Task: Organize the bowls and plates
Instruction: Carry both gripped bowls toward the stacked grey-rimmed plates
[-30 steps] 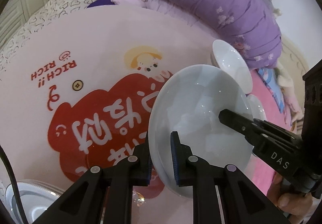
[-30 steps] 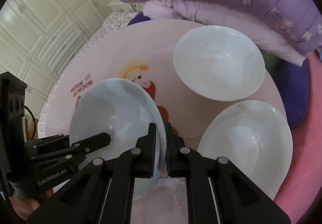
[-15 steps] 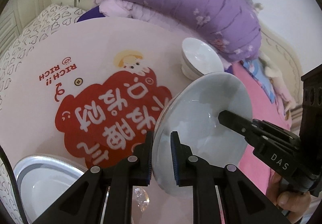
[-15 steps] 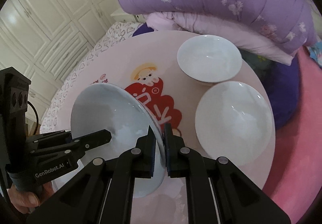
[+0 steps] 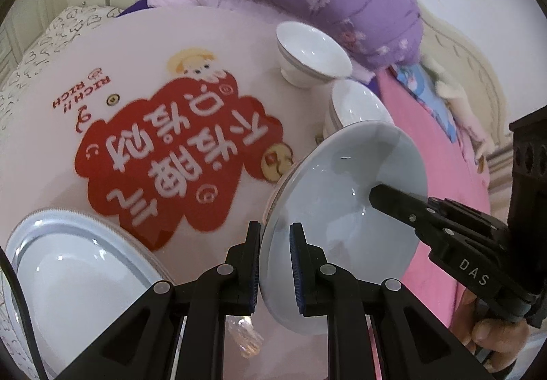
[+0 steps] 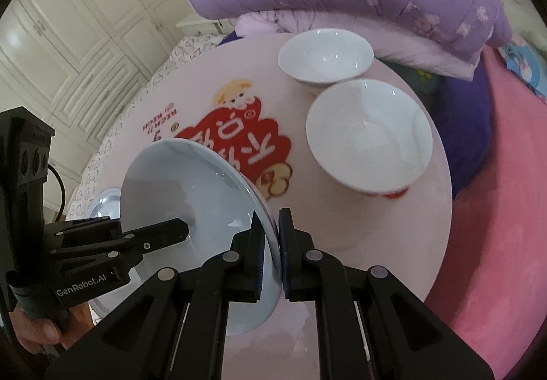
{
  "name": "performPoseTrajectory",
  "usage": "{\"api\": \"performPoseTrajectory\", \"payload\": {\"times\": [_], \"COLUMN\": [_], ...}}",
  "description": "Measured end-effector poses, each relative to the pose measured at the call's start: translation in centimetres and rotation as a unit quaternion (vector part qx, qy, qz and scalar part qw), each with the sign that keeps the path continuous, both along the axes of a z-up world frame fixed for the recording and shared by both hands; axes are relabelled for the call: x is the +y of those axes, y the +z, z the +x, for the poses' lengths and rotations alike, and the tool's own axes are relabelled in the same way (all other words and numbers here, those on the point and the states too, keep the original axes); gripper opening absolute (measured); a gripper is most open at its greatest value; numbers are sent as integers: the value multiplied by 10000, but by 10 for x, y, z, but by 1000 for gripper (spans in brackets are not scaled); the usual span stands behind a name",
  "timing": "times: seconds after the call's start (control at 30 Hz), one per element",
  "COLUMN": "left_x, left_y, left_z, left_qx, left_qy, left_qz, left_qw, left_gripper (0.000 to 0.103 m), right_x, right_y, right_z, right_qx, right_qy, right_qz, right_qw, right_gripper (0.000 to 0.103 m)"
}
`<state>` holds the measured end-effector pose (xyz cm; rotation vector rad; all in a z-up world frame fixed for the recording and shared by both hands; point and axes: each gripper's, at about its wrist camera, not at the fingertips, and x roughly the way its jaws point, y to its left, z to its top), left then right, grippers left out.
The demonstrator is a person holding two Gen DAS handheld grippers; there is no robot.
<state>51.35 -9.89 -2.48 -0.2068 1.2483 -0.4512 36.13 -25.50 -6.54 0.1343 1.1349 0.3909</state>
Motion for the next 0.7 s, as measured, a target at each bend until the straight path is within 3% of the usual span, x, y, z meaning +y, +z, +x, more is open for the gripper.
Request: {"api": "performPoseTrajectory", "payload": {"times": [0.37, 0.7], "left_x": [5, -4], "left_y": [-12, -31], "left_z": [-31, -39], "left_qx": [229, 401], "left_qy": [-286, -428], "left_qz": [209, 363], "left_qw": [9991, 9976], "left_gripper": [13, 12], "right_x": [7, 3], "right_y": [-22, -42], "right_z": [-40, -48], "right_qx": [310, 559], "right_qy": [169, 87], "right_qz": [-79, 14], "right_qw": [9993, 9984], "right_gripper": [8, 8]}}
